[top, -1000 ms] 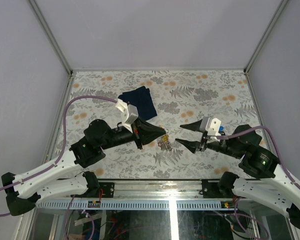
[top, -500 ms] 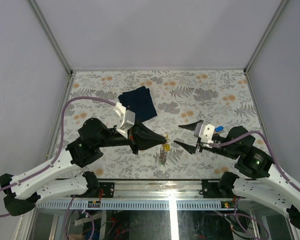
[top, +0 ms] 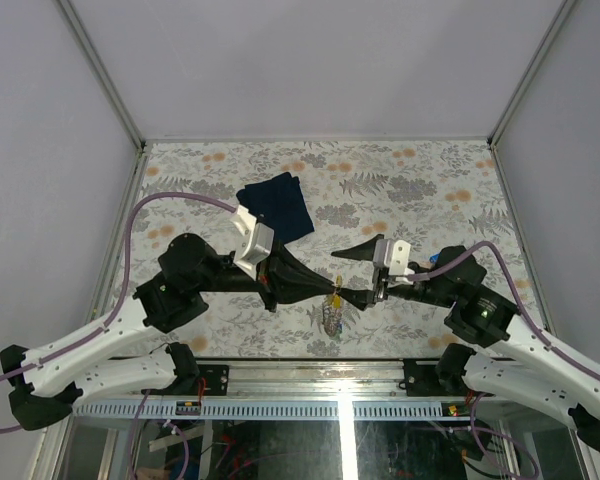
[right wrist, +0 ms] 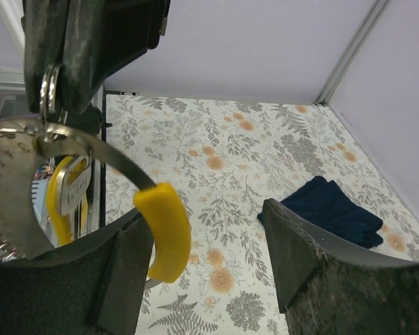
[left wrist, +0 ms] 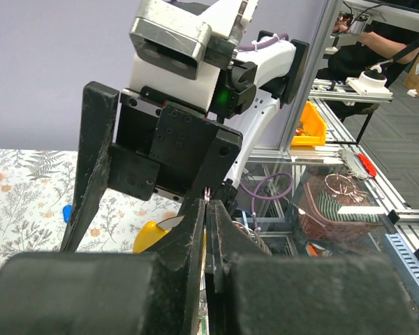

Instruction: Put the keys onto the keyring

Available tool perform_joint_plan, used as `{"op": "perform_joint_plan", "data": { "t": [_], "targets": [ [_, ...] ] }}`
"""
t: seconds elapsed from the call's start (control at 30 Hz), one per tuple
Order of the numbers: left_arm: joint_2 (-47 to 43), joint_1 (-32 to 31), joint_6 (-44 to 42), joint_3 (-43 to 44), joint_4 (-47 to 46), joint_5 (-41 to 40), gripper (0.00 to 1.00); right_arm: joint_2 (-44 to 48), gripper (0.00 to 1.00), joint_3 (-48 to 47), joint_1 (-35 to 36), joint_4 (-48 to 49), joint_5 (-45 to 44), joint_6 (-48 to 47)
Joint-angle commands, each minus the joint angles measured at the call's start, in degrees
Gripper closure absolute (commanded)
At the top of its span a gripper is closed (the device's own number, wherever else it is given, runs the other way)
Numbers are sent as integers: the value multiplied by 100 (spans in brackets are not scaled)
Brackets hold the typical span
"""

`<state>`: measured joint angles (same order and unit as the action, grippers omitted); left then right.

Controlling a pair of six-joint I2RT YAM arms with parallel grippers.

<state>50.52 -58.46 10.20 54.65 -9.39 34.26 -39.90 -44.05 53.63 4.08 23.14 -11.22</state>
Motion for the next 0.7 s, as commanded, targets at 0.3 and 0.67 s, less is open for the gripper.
{"op": "perform_joint_plan", "data": {
  "t": [0.3,0.67],
  "targets": [
    [31,-25,-36,268,-437,-67,100,-51,84,-2,26,1043,367,552],
    [-12,-21,150,212,-287,-888,79,127,98,-53,30,992,314,518]
  ]
}}
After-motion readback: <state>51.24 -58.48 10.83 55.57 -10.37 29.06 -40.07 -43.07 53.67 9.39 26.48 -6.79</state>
